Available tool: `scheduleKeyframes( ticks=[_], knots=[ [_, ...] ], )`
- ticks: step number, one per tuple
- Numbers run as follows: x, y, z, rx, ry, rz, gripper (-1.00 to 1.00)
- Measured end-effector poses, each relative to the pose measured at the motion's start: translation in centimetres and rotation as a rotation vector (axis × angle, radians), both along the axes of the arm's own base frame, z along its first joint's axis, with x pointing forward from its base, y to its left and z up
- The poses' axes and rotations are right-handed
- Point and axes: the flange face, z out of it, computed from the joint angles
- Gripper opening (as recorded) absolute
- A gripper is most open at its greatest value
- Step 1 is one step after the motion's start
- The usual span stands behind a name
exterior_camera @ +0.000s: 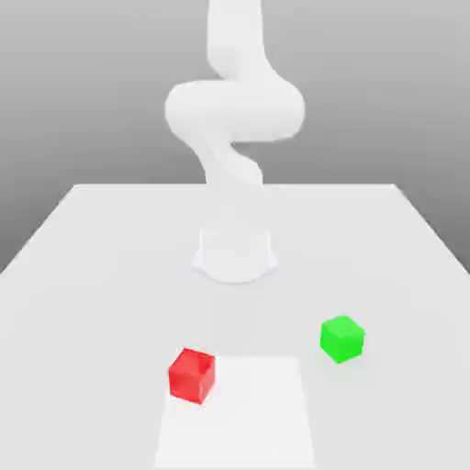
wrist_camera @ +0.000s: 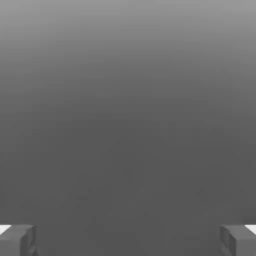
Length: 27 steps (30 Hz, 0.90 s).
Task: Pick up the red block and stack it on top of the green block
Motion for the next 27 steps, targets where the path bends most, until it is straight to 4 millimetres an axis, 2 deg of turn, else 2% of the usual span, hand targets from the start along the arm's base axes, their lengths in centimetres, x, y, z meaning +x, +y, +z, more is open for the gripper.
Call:
scheduleKeyframes(
  ticks=[4,8,12,17,19,25,26,27],
  knots=[
    [4.3,-1.4,-9.9,0.027,0.152,-0.065,0.00],
    [6.0,-2.8,-19.9,0.054,0.300,-0.131,0.00],
    [5.3,-4.2,-29.9,0.083,0.451,-0.200,0.00],
    [1.4,-5.3,-41.2,0.121,0.637,-0.288,0.00],
    [-0.2,-5.6,-44.7,0.132,0.691,-0.315,0.00],
    [-0.7,-5.6,-50.8,0.135,0.709,-0.322,0.00],
    [-0.8,-5.6,-51.5,0.135,0.709,-0.322,-1.00],
    [-0.8,-5.6,-51.5,0.135,0.709,-0.322,-1.00]
  ],
)
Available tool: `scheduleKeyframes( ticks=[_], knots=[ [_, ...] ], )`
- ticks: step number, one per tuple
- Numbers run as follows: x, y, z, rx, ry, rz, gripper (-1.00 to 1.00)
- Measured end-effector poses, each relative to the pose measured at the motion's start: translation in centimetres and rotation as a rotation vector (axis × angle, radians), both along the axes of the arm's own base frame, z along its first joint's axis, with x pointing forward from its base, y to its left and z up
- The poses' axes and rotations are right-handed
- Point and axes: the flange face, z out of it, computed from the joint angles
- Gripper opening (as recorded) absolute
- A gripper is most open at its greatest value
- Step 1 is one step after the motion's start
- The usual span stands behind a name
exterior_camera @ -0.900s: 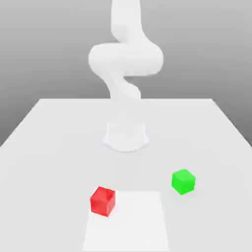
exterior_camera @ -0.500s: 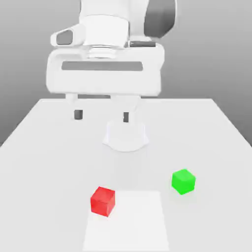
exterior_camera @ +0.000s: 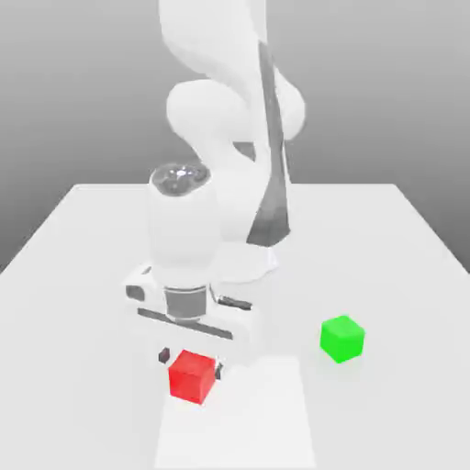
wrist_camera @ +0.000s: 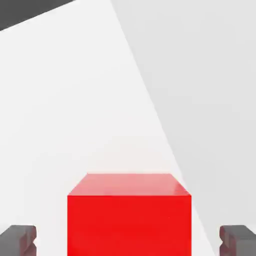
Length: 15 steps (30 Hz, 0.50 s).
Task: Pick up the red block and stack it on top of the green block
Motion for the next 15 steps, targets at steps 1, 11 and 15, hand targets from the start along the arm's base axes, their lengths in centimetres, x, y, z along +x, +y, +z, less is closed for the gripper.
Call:
scheduleKeyframes(
  ticks=[1,11,15],
  knots=[
    [0.0,0.0,0.0,0.000,0.000,0.000,-1.00],
    [0.1,0.0,4.2,0.000,0.000,0.000,-1.00],
    [0.0,2.8,6.9,0.012,-0.005,0.075,-1.00]
  ],
)
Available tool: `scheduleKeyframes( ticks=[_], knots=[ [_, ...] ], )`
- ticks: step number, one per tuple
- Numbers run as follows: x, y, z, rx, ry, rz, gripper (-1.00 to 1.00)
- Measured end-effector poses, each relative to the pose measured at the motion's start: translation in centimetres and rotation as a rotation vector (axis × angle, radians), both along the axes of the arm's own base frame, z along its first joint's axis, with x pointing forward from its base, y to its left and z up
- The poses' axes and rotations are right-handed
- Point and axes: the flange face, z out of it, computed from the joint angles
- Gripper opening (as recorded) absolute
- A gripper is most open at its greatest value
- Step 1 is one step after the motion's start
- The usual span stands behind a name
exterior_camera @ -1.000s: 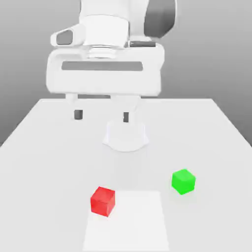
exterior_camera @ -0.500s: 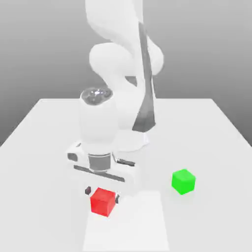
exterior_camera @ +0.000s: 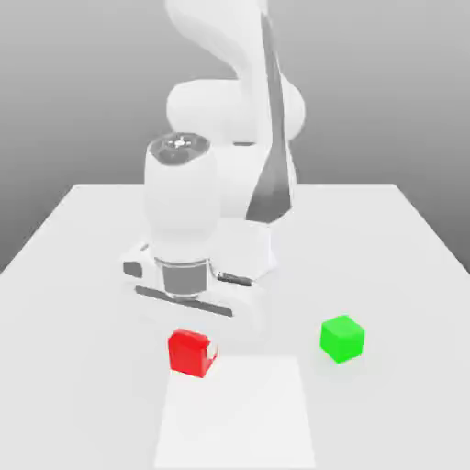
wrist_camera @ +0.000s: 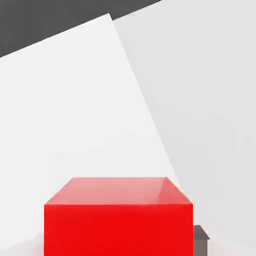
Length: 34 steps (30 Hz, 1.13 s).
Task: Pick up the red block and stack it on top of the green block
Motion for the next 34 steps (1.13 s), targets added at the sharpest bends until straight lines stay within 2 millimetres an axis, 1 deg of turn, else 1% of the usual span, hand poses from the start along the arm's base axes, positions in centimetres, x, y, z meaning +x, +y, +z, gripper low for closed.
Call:
scheduleKeyframes(
  ticks=[2,5,8,13,18,20,23,27,31,32,34],
  knots=[
    [-0.2,3.0,0.8,0.010,-0.004,0.082,-1.00],
    [-1.0,6.6,1.7,0.021,-0.009,0.185,-1.00],
    [-2.2,10.3,2.5,0.025,-0.012,0.300,-1.00],
    [-5.2,15.8,3.2,0.019,-0.010,0.491,-1.00],
    [-8.9,20.1,3.3,-0.004,-0.002,0.678,-1.00],
    [-9.6,20.8,2.8,-0.016,0.000,0.714,-1.00],
    [-9.6,20.9,1.6,-0.030,0.000,0.722,-1.00],
    [-9.4,21.0,-0.4,-0.035,-0.001,0.723,-1.00],
    [-9.7,21.0,-2.8,-0.024,-0.001,0.725,-1.00],
    [-9.9,21.0,-3.3,-0.019,-0.001,0.726,1.00],
    [-9.8,20.9,-3.3,-0.019,-0.001,0.723,1.00]
  ],
)
